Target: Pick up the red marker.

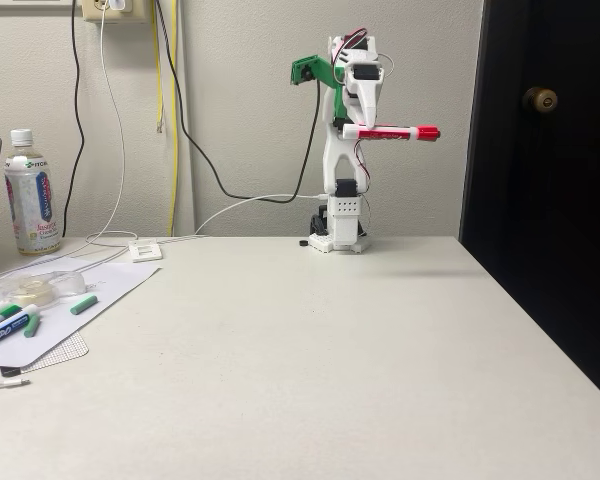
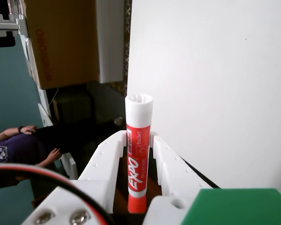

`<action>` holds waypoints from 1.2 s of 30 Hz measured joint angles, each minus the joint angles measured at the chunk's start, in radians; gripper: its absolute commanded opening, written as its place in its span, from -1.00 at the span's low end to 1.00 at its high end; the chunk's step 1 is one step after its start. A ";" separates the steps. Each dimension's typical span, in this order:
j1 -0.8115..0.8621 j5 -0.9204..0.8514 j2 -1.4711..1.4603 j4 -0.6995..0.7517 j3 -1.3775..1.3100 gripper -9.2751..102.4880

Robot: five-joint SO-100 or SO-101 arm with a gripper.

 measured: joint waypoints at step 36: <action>0.123 -0.044 1.029 -0.422 1.273 -0.84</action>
